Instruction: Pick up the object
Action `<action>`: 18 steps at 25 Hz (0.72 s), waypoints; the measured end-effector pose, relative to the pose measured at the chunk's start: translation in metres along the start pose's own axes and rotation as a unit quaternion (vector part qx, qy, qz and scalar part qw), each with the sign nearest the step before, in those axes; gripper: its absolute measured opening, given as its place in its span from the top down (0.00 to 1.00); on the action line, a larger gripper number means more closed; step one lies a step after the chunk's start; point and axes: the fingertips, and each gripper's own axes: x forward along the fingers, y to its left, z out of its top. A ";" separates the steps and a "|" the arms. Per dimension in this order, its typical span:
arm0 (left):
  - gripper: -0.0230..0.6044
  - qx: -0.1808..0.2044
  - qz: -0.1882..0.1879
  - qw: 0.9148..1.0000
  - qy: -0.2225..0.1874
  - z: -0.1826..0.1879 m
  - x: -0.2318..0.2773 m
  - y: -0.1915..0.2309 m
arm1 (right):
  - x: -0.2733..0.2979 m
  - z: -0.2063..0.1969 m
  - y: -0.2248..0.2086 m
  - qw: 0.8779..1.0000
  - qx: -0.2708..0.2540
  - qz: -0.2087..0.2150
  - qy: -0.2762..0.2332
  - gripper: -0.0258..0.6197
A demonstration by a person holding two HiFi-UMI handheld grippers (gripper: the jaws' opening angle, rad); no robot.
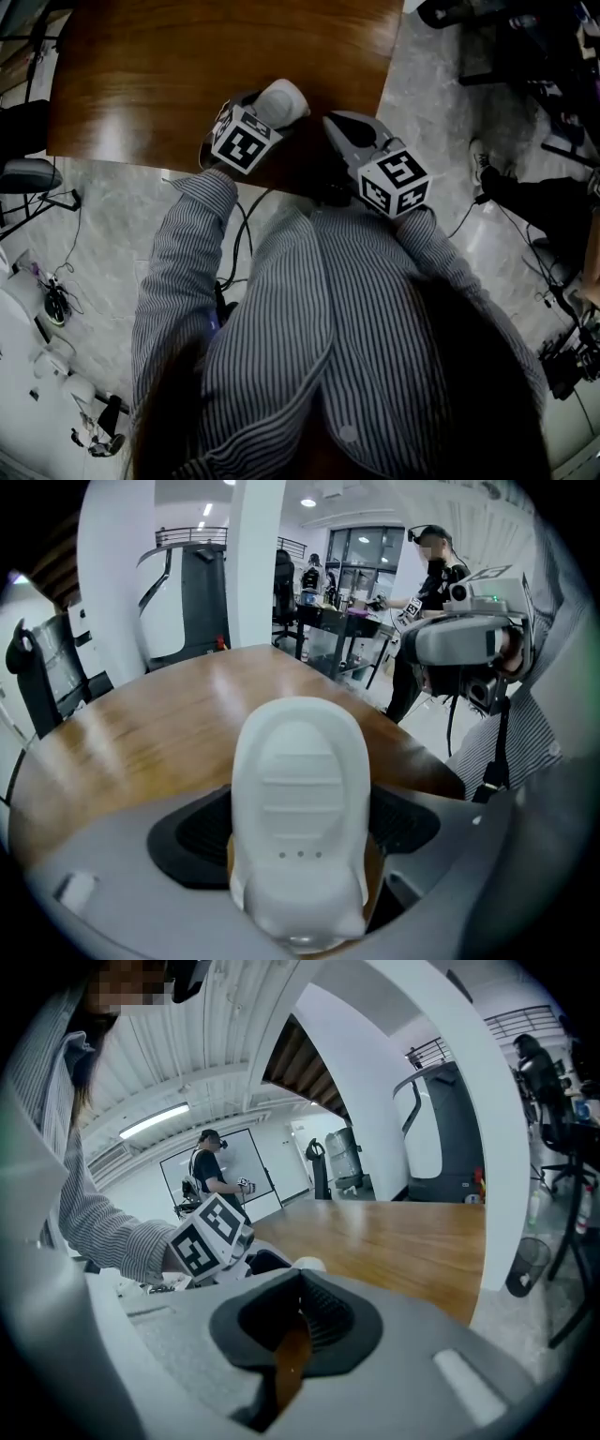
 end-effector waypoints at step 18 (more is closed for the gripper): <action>0.25 -0.326 -0.016 0.882 -0.341 0.040 -0.102 -0.003 | -0.006 0.038 0.023 0.998 -0.046 0.038 -0.021 0.96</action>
